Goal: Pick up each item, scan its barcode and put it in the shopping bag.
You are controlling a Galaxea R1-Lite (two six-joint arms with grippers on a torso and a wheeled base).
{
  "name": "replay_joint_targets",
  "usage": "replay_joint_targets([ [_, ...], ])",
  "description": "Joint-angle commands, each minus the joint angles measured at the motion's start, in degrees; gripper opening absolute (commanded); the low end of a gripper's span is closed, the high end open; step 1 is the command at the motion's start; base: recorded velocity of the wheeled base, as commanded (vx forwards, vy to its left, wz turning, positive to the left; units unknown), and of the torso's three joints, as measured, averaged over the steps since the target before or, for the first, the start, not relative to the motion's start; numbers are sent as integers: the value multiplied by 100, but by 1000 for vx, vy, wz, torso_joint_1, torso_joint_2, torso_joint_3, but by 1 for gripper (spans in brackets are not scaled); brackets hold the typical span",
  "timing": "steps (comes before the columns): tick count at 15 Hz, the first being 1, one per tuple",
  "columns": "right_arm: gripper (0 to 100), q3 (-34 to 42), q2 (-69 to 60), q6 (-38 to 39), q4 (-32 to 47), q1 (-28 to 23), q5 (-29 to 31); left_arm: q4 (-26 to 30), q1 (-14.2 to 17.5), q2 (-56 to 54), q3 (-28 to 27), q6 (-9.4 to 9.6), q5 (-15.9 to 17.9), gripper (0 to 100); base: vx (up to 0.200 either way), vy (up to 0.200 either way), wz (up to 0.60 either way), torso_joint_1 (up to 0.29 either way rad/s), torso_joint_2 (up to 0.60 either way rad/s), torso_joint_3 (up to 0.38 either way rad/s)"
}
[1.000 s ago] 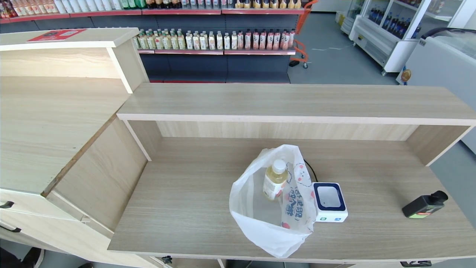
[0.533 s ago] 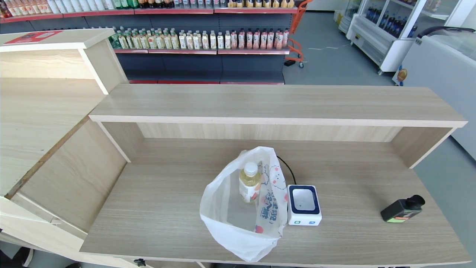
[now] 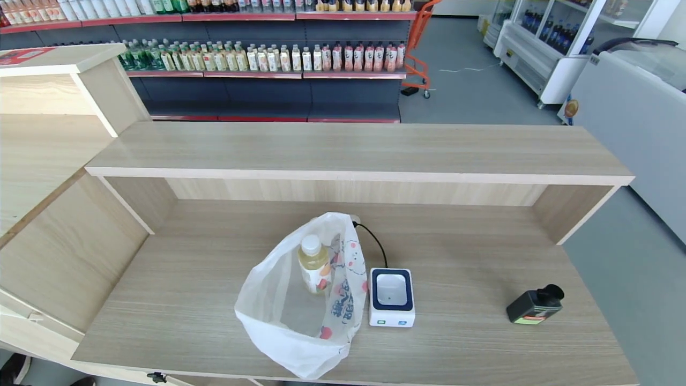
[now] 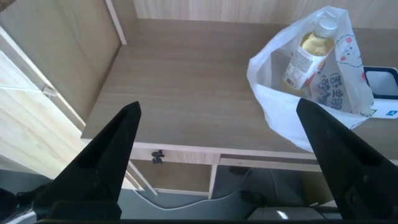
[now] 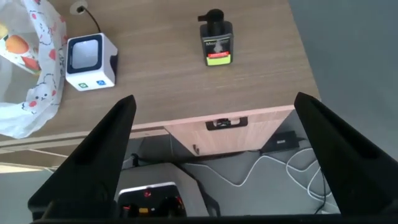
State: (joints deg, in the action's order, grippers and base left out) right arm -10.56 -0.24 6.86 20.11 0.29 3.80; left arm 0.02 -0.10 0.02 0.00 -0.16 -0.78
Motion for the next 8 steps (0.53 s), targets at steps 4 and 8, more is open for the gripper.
replay_joint_targets([
  [4,100,1,24,-1,1,6,-2,-2,1,-2,0,-37,-1,100,-150,0,0,2,2,1],
  [8,100,1,24,8,1,6,-2,-2,1,-2,0,-28,8,100,-100,0,0,10,9,0],
])
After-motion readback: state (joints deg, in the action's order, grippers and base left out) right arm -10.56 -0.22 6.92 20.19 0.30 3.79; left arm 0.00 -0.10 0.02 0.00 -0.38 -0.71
